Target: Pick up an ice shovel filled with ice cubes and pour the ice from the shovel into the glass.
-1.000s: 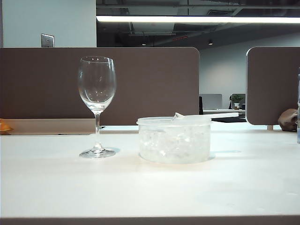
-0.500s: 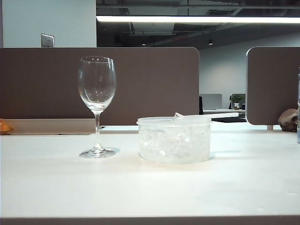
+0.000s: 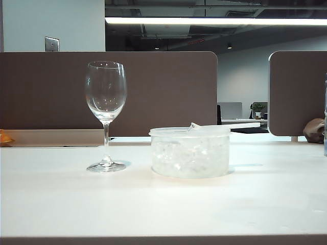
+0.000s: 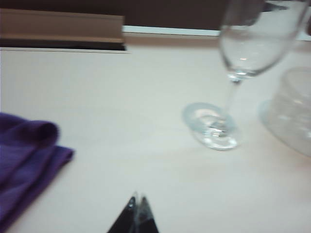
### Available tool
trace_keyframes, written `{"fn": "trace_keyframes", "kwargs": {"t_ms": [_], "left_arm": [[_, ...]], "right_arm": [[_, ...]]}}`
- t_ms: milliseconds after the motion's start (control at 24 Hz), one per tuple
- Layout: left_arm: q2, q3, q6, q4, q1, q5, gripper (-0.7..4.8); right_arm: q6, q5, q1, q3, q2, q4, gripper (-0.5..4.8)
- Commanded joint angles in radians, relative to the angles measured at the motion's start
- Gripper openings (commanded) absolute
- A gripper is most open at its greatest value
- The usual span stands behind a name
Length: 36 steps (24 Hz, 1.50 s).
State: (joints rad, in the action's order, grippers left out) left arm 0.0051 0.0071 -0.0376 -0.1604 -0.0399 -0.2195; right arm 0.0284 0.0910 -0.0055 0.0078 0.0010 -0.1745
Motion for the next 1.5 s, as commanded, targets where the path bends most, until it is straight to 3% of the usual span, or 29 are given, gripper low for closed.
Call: {"fn": "trace_keyframes", "kwargs": {"t_ms": [42,292,375,542,667,750,792,917,1000,1334,1501], "left_arm": [[0.001,0.002,0.004,0.014,0.001,-0.224,-0.05],[0.001,0.001,0.003,0.018,0.001,-0.278,-0.05],[0.001,0.001,0.003,0.019,0.001,-0.278,-0.05],[0.001,0.001,0.004,0.019,0.001,-0.278,-0.05],[0.001,0.001,0.004,0.018,0.001,-0.278,-0.05],[0.001,0.001,0.004,0.019,0.001,-0.278,-0.05],[0.001,0.001,0.003,0.019,0.001,-0.278,-0.05],[0.001,0.001,0.004,0.019,0.001,-0.278,-0.05],[0.001,0.001,0.004,0.019,0.001,-0.278,-0.05],[0.001,0.001,0.004,0.019,0.001,-0.278,-0.05],[0.001,0.001,0.004,0.019,0.001,-0.278,-0.05]], "right_arm": [[-0.001,-0.002,0.001,-0.007,0.001,0.023,0.00],[-0.025,0.040,0.001,-0.007,0.001,0.026,-0.01],[-0.115,0.046,0.002,0.008,0.001,0.086,-0.01],[-0.166,0.029,0.002,0.160,0.001,0.150,-0.02],[-0.158,-0.077,0.001,0.403,0.008,-0.002,-0.02],[-0.129,-0.070,0.002,0.578,0.057,-0.191,-0.02],[-0.101,-0.050,0.002,0.647,0.086,-0.270,-0.02],[0.007,0.166,0.001,0.927,0.285,-0.580,-0.02],[0.006,0.233,0.001,1.033,0.399,-0.687,-0.02],[-0.005,0.493,0.005,1.074,0.684,-0.676,0.00],[-0.085,0.503,0.040,1.023,0.854,-0.541,0.00]]}}
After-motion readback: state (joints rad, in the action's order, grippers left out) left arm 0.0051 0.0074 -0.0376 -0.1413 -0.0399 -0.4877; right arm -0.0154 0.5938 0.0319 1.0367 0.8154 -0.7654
